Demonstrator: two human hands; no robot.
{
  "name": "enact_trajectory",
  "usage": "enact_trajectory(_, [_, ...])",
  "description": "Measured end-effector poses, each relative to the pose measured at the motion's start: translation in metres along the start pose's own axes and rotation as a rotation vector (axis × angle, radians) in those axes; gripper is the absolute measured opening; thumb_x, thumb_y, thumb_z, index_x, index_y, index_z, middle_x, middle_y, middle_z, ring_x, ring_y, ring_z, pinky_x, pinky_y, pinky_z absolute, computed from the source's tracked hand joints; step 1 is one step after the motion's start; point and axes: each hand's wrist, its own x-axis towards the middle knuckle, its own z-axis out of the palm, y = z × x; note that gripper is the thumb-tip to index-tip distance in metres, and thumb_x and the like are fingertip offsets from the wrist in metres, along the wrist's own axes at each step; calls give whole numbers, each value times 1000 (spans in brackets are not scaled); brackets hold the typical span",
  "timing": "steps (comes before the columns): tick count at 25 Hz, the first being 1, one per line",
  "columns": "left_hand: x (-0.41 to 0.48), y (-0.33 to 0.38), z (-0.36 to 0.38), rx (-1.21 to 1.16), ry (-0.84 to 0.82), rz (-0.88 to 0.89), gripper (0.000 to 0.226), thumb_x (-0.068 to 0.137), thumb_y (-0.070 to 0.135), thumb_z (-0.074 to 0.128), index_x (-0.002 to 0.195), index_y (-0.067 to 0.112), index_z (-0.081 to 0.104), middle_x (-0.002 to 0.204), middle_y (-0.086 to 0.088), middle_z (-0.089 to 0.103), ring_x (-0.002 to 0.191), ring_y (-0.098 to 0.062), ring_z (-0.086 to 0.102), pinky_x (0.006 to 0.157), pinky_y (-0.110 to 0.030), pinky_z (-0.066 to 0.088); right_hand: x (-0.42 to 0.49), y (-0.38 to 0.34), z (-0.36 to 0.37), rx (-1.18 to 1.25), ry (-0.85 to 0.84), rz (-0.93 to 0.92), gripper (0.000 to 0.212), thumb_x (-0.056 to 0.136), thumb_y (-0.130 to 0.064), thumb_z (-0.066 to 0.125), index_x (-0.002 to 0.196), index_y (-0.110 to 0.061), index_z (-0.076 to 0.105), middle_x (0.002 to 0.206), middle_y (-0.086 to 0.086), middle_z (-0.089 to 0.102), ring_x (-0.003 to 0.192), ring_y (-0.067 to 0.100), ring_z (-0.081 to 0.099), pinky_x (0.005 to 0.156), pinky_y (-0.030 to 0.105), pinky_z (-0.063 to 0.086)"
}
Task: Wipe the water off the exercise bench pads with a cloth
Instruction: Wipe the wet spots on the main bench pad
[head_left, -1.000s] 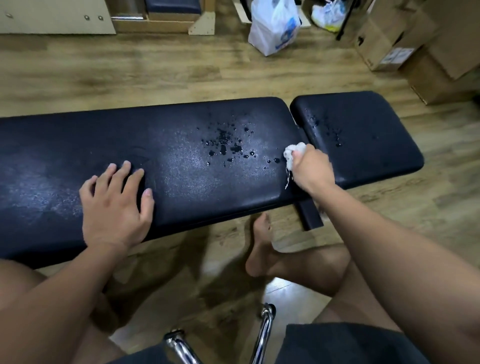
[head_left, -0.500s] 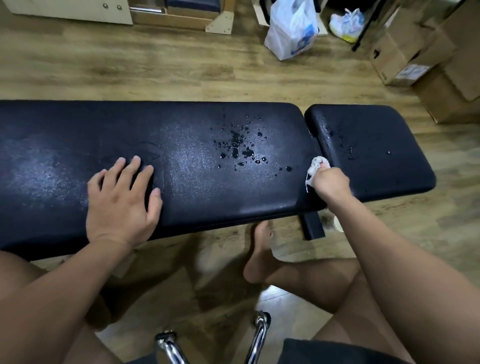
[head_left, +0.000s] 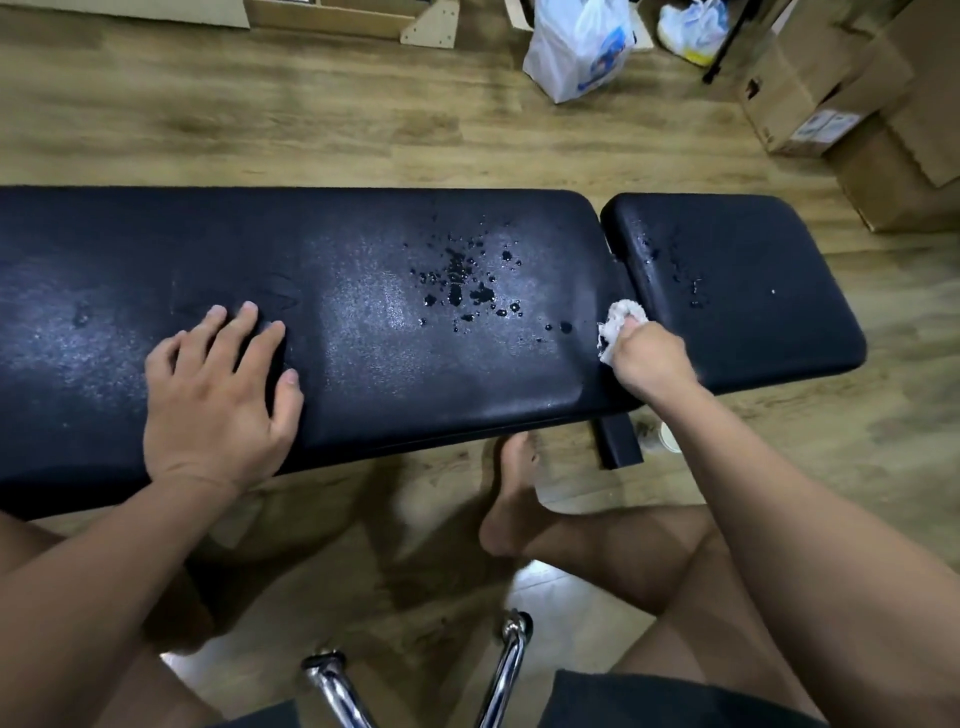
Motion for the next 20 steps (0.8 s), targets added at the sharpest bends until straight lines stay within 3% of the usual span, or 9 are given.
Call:
enact_trajectory(3, [1, 0, 1, -12, 33, 2, 54, 91, 37, 38, 131, 7, 58, 144, -16, 52, 138, -36, 40, 108, -51, 26, -18, 23, -5, -109, 18, -102, 19, 92, -25, 41, 100, -10, 50, 107, 20, 60, 98, 41, 58, 71, 34, 38])
enact_trajectory(5, [0, 0, 2, -8, 32, 19, 54, 91, 36, 38, 131, 6, 58, 144, -17, 52, 137, -37, 41, 108, -51, 26, -18, 34, -35, -66, 170, -194, 18, 92, -30, 35, 96, -17, 47, 105, 18, 62, 97, 39, 59, 73, 36, 45])
enact_trajectory(8, [1, -1, 2, 0, 25, 26, 55, 91, 36, 38, 132, 6, 58, 145, -18, 51, 137, -37, 41, 108, -51, 26, 3, 36, -78, -207, 459, -489, 31, 87, -18, 40, 117, -17, 51, 128, 10, 54, 124, 35, 47, 98, 53, 41])
enact_trajectory(10, [0, 0, 1, -6, 12, 26, 56, 90, 37, 37, 132, 6, 59, 145, -17, 51, 137, -37, 41, 107, -52, 28, 10, 37, -78, -215, 263, -601, 42, 86, -9, 46, 128, -13, 48, 141, 8, 45, 139, 32, 32, 110, 60, 24])
enact_trajectory(12, [1, -2, 1, 1, 7, 17, 57, 90, 37, 37, 132, 6, 59, 145, -17, 52, 138, -37, 41, 106, -53, 29, 7, 34, -61, -117, 97, -555, 44, 87, -7, 46, 130, -13, 50, 144, 9, 46, 141, 30, 30, 113, 53, 25])
enact_trajectory(14, [1, -1, 2, 4, 1, 15, 57, 91, 38, 36, 133, 7, 59, 145, -16, 51, 138, -37, 41, 106, -53, 30, -2, 28, -39, 52, 83, -449, 25, 90, -12, 43, 112, -11, 55, 120, 14, 63, 117, 35, 53, 94, 42, 43])
enact_trajectory(16, [1, -1, 5, 4, 22, 15, 56, 91, 37, 38, 132, 7, 60, 145, -15, 52, 137, -37, 42, 106, -53, 31, -2, 17, -19, 171, 136, -367, 9, 95, -18, 41, 89, -12, 46, 90, 13, 62, 87, 38, 55, 68, 37, 36])
enact_trajectory(18, [0, -3, 8, 0, 65, 16, 53, 91, 36, 41, 130, 8, 61, 144, -15, 53, 135, -38, 44, 105, -54, 33, 4, 11, -10, 182, 230, -361, 13, 96, -14, 39, 84, -12, 41, 77, 9, 50, 73, 37, 47, 62, 34, 24])
enact_trajectory(20, [2, -6, 13, -29, 83, 41, 52, 91, 36, 42, 131, 7, 60, 144, -15, 53, 134, -40, 45, 104, -57, 36, 16, 9, -6, 202, 305, -371, 9, 94, -7, 40, 89, -10, 47, 76, 7, 48, 69, 35, 43, 62, 36, 27])
